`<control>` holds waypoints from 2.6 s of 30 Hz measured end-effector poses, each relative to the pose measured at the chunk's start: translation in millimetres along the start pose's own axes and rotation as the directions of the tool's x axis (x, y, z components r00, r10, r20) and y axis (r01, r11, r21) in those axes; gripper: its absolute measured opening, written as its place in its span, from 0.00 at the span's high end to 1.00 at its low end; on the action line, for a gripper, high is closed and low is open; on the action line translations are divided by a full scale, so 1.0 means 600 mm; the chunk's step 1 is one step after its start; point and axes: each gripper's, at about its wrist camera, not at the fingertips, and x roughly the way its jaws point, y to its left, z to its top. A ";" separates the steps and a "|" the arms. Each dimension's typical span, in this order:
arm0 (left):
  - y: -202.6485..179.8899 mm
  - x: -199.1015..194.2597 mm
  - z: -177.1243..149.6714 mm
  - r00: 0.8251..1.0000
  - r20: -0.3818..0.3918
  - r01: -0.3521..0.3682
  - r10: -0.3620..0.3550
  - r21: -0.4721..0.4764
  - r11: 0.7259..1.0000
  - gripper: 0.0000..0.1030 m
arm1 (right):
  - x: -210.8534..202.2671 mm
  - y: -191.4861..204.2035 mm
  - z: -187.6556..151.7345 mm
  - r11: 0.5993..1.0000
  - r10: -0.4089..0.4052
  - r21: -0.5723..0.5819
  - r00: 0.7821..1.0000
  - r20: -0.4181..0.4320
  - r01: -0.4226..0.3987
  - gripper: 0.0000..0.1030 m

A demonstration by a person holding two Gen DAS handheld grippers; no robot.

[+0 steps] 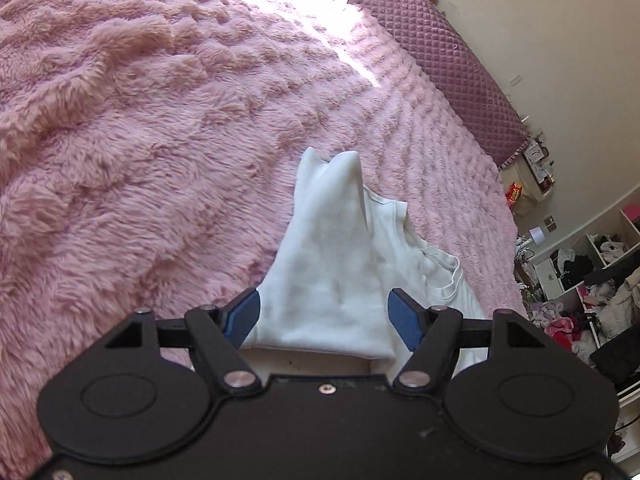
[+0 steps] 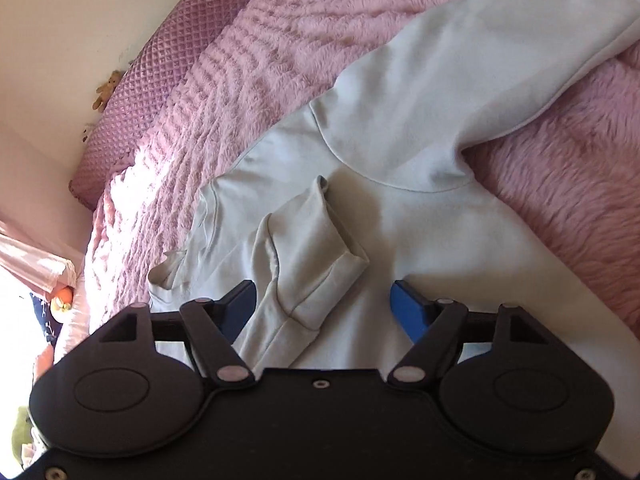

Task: Fold small clothes
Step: 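Fold the sleeve across the body with the left gripper while the right gripper grasps the other cuff, then lay the other sleeve across the body with the right gripper and release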

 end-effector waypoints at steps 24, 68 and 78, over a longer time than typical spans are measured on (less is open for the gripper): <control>-0.085 0.043 -0.043 0.998 -0.043 0.050 -0.045 0.123 0.991 0.19 | -0.114 0.007 0.023 0.972 -0.055 -0.206 0.963 0.264 0.112 0.66; -0.053 -0.019 -0.106 0.985 -0.134 -0.079 0.109 0.215 0.973 0.13 | -0.295 -0.092 0.258 0.974 0.216 -0.025 0.887 0.409 -0.226 0.89; -0.032 -0.054 -0.086 0.991 -0.111 -0.058 0.074 0.142 0.988 0.13 | -0.071 0.257 -0.069 0.814 0.515 -0.176 0.828 -0.221 -0.553 0.59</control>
